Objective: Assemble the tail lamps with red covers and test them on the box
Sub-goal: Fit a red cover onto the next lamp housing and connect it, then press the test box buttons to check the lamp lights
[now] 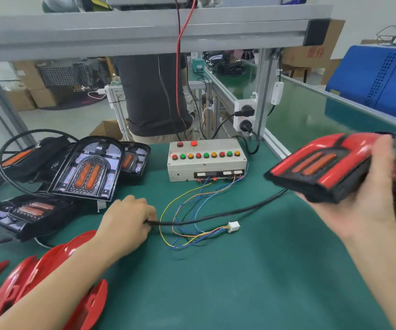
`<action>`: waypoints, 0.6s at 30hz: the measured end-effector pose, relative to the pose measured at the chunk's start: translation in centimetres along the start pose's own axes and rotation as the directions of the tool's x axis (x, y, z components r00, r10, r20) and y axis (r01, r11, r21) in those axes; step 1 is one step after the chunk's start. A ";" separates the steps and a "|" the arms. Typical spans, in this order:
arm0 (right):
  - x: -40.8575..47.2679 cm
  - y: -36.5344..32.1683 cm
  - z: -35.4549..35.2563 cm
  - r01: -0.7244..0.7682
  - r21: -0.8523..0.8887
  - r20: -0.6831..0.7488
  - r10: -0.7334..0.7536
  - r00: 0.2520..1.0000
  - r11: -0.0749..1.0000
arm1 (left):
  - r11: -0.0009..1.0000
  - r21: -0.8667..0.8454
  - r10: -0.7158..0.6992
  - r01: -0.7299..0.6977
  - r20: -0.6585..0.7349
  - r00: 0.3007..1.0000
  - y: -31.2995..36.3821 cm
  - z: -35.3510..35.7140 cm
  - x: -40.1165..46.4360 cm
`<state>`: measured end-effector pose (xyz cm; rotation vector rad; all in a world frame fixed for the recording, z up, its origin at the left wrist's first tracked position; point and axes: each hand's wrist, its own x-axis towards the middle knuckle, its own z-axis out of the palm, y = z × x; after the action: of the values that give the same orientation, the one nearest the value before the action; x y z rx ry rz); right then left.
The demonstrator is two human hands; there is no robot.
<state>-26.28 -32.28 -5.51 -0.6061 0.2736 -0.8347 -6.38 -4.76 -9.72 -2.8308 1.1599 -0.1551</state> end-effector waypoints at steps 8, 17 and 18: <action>0.8 1.2 -2.9 -0.367 -0.642 -0.227 0.290 0.930 0.673 | 0.990 -0.052 0.073 -0.128 -0.589 0.805 1.4 -4.2 0.2; 3.7 0.8 -3.9 -0.028 -0.841 -0.005 -0.043 0.999 -0.540 | 0.927 0.040 0.302 -0.372 -0.669 0.679 4.9 -3.5 0.0; 3.4 0.8 -3.4 0.005 -0.753 0.074 -0.077 0.994 -0.658 | 0.915 0.049 0.335 -0.401 -0.648 0.684 5.4 -3.3 -0.1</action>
<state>-25.15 -35.79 -8.69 -2.7087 1.2576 -0.2830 -10.60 -8.66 -7.09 -2.5869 1.8774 -1.1551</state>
